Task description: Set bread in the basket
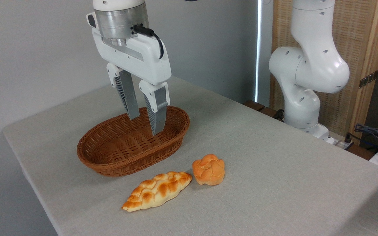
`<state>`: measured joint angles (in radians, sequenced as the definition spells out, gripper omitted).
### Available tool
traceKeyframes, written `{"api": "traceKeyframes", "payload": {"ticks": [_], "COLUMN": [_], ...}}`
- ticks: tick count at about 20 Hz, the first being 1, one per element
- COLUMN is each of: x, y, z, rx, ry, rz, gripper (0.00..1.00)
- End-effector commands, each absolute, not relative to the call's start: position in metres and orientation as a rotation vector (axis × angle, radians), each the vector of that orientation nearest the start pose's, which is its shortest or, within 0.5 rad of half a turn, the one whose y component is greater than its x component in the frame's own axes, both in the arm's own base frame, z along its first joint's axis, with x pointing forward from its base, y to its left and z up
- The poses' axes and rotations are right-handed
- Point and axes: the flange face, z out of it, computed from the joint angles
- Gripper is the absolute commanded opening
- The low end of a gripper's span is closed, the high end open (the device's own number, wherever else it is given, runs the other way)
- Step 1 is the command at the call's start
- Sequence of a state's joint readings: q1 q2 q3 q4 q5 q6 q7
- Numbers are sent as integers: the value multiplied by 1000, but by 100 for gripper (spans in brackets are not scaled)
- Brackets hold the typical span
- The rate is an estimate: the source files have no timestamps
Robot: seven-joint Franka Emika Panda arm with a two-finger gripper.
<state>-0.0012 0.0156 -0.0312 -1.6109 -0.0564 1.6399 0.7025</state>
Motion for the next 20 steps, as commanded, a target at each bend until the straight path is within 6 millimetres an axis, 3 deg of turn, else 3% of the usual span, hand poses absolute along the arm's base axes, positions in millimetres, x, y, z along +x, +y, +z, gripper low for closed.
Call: {"api": "traceKeyframes", "payload": {"ticks": [1,20], "x": [567,563], "y": [-19,-24], "z": [607,601], "rx": [-2976,-2975], "ry": [1158,1172], "rz": [-65,-43], "gripper": [100,100]}}
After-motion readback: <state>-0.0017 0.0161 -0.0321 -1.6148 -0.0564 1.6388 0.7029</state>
